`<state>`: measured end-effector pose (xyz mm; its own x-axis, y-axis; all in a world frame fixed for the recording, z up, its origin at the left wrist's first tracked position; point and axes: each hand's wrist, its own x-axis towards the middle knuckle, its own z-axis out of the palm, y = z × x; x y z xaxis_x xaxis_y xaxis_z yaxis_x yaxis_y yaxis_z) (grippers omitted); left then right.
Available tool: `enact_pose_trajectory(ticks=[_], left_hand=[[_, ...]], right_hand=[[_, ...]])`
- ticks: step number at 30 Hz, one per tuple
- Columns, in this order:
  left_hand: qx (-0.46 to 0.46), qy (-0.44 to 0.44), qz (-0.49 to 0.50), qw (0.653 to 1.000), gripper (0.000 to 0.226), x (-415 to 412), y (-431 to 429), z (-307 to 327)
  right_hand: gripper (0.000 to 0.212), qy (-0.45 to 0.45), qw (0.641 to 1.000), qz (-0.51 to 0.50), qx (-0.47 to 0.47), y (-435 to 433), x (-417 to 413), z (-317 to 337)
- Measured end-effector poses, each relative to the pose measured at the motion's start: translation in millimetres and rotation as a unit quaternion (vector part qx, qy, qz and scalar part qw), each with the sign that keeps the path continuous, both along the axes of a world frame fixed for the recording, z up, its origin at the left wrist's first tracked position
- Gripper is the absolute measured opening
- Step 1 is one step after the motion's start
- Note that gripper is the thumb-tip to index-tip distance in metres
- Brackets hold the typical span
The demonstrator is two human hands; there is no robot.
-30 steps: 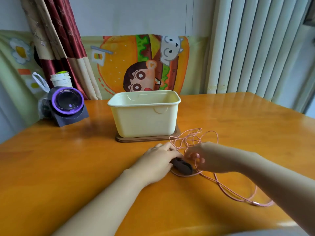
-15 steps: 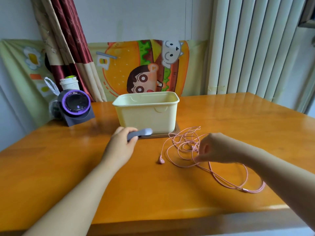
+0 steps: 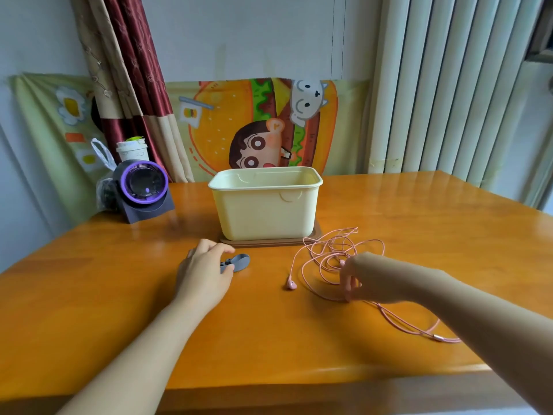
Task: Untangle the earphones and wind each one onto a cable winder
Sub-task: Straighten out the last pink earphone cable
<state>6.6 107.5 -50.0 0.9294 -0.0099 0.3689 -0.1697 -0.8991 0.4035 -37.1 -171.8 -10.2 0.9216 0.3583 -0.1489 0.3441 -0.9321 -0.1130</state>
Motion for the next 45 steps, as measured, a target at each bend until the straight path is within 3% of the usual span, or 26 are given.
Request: enact_pose_trajectory(ticks=[2, 4, 8, 11, 14, 19, 23, 28, 33, 34, 36, 38, 40, 42, 45], left_hand=[[-0.027, -0.028, -0.078, 0.996, 0.029, -5, -12, 9], [-0.062, -0.034, -0.180, 0.981, 0.038, -11, -30, 20], [-0.188, 0.000, -0.278, 0.942, 0.067, -16, -79, 47], [-0.273, 0.019, -0.292, 0.917, 0.070, -6, -107, 67], [-0.260, -0.005, -0.260, 0.930, 0.072, 8, -117, 80], [-0.257, -0.096, -0.139, 0.951, 0.066, 24, -95, 92], [-0.276, -0.126, -0.053, 0.951, 0.055, 39, -44, 93], [-0.344, -0.104, 0.004, 0.933, 0.051, 45, 3, 87], [-0.494, -0.071, 0.035, 0.866, 0.052, 47, 27, 88], [-0.509, -0.078, 0.048, 0.856, 0.053, 48, 30, 89], [-0.507, -0.108, 0.083, 0.851, 0.053, 48, 37, 89], [-0.444, -0.136, 0.110, 0.879, 0.053, 44, 39, 89], [-0.404, -0.148, 0.116, 0.895, 0.053, 41, 38, 88], [-0.386, -0.144, 0.119, 0.903, 0.053, 40, 38, 89], [-0.360, -0.157, 0.127, 0.911, 0.050, 37, 41, 90]], right_hand=[[0.015, -0.045, 0.998, 0.007, 0.032, 1, 1, 5], [0.011, -0.095, 0.983, -0.008, 0.157, 2, 1, 21], [0.015, -0.123, 0.893, -0.008, 0.433, 2, -4, 66], [0.017, -0.109, 0.827, 0.004, 0.552, 4, -5, 90], [0.014, -0.126, 0.810, 0.018, 0.572, 4, -5, 104], [0.023, -0.281, 0.866, -0.070, 0.408, -14, 1, 99], [0.006, -0.288, 0.819, -0.202, 0.453, -32, 21, 72], [0.030, -0.219, 0.779, -0.293, 0.509, -32, 39, 45], [0.029, -0.090, 0.675, -0.357, 0.639, -25, 48, 34], [0.027, -0.078, 0.628, -0.361, 0.685, -24, 50, 34], [0.024, -0.056, 0.495, -0.360, 0.789, -20, 53, 37], [0.022, -0.028, 0.377, -0.349, 0.857, -17, 53, 42], [0.026, 0.009, 0.305, -0.335, 0.892, -14, 54, 48], [0.044, 0.053, 0.286, -0.309, 0.906, -13, 54, 54], [0.058, 0.081, 0.364, -0.295, 0.880, -13, 48, 58]])
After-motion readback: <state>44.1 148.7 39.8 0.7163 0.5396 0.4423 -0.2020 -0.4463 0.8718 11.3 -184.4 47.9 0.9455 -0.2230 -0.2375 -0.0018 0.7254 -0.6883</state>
